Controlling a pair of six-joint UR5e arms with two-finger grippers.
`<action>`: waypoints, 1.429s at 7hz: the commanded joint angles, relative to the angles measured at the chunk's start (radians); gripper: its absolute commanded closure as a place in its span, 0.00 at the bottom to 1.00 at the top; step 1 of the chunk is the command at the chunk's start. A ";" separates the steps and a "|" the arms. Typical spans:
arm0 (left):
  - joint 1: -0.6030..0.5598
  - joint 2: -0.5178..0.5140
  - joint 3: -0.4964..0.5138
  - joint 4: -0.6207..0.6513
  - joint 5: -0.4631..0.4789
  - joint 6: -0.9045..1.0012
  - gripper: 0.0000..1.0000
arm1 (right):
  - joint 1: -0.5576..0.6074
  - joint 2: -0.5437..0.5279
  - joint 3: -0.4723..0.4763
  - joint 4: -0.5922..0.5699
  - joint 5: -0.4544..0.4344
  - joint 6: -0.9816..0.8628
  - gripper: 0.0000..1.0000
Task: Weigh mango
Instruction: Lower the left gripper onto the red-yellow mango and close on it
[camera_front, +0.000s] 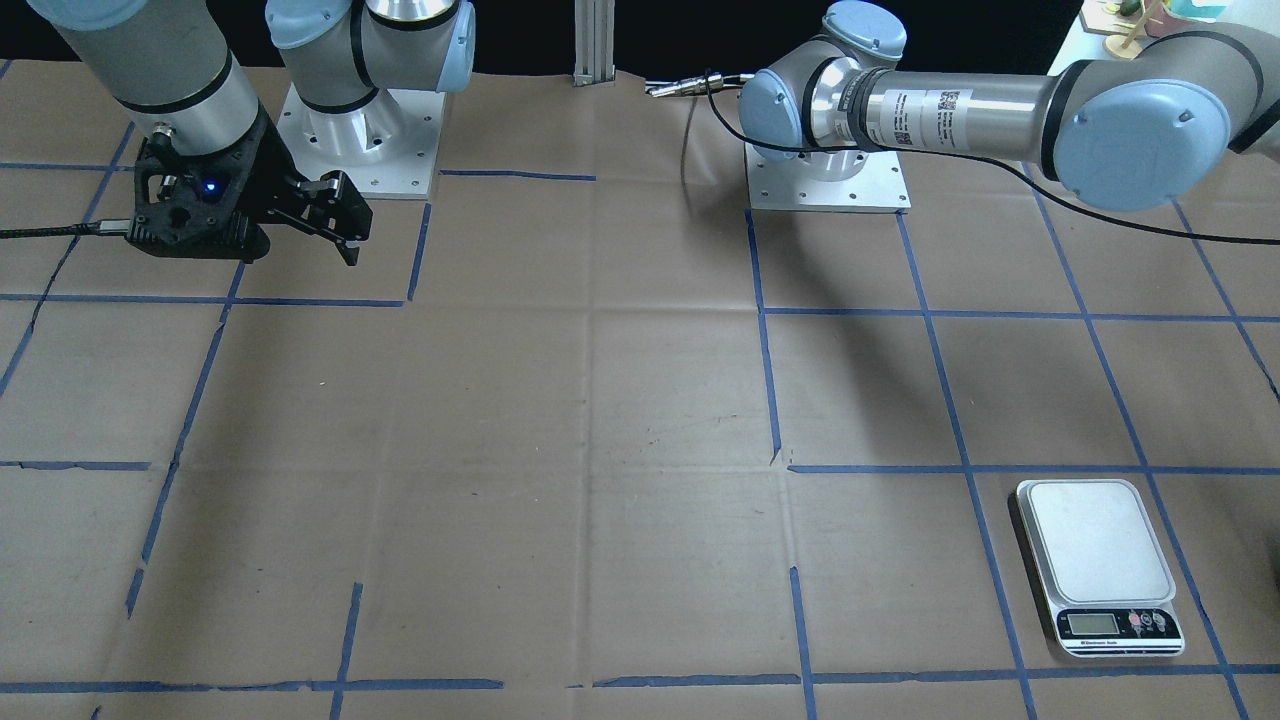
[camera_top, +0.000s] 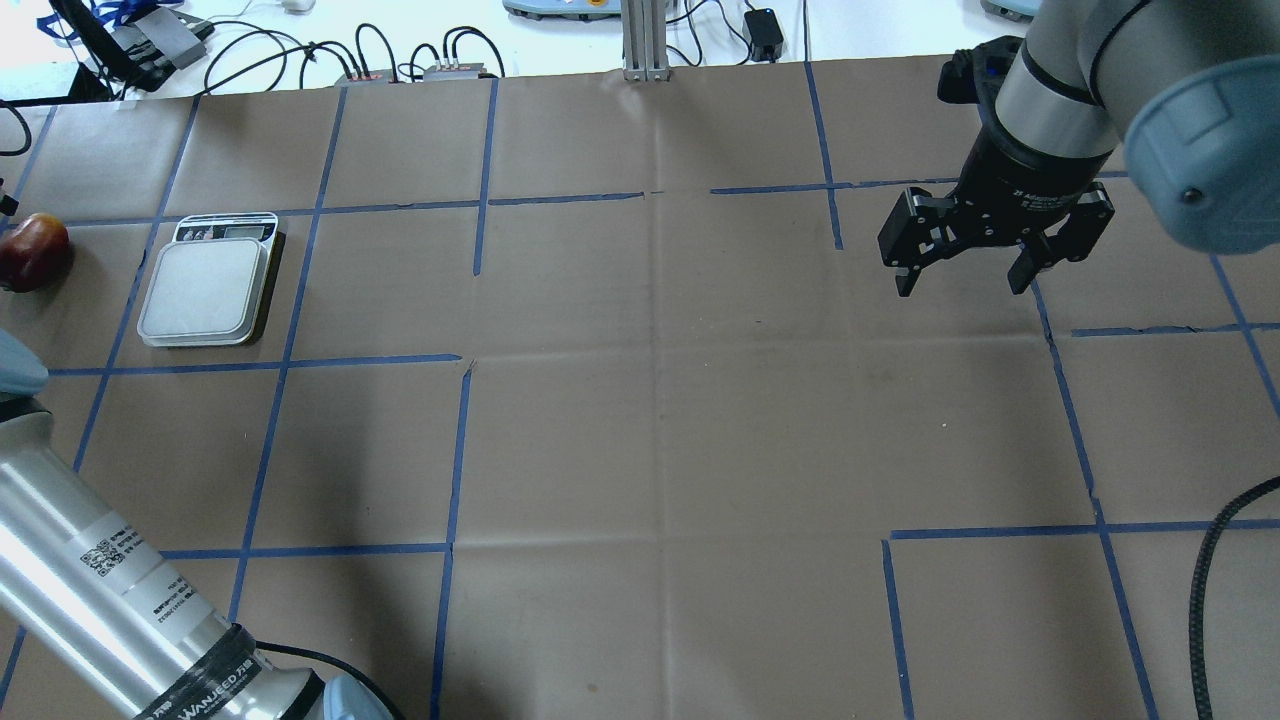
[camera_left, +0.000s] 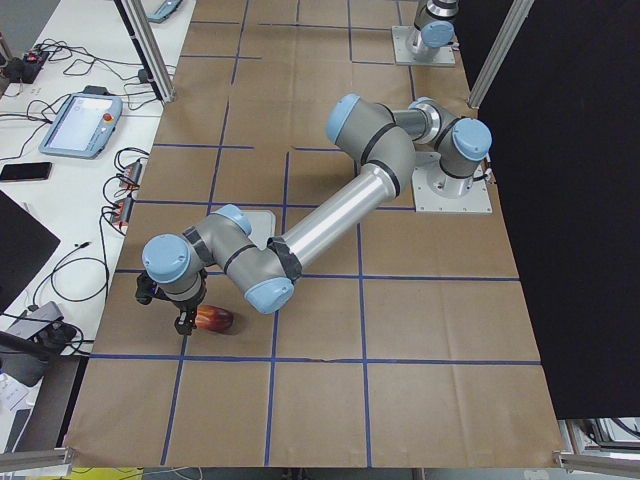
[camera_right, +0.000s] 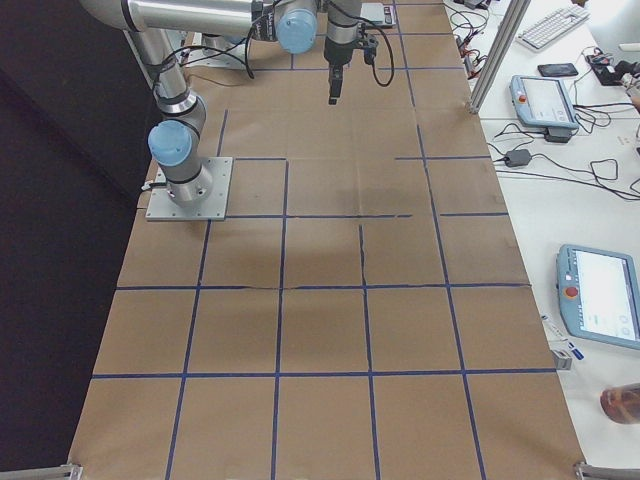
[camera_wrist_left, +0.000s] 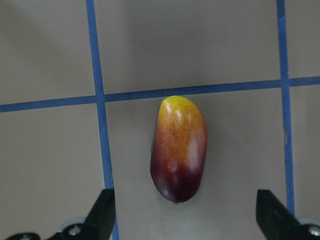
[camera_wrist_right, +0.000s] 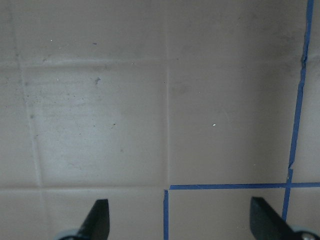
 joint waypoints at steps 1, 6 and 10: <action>-0.017 -0.050 0.003 0.009 0.002 -0.002 0.00 | 0.000 0.000 0.000 0.000 0.000 0.000 0.00; -0.008 -0.078 0.001 -0.005 0.019 0.000 0.41 | 0.000 0.000 0.000 0.000 0.000 0.000 0.00; -0.011 0.044 -0.045 -0.058 0.014 -0.017 0.60 | 0.000 0.000 0.000 0.000 0.000 0.000 0.00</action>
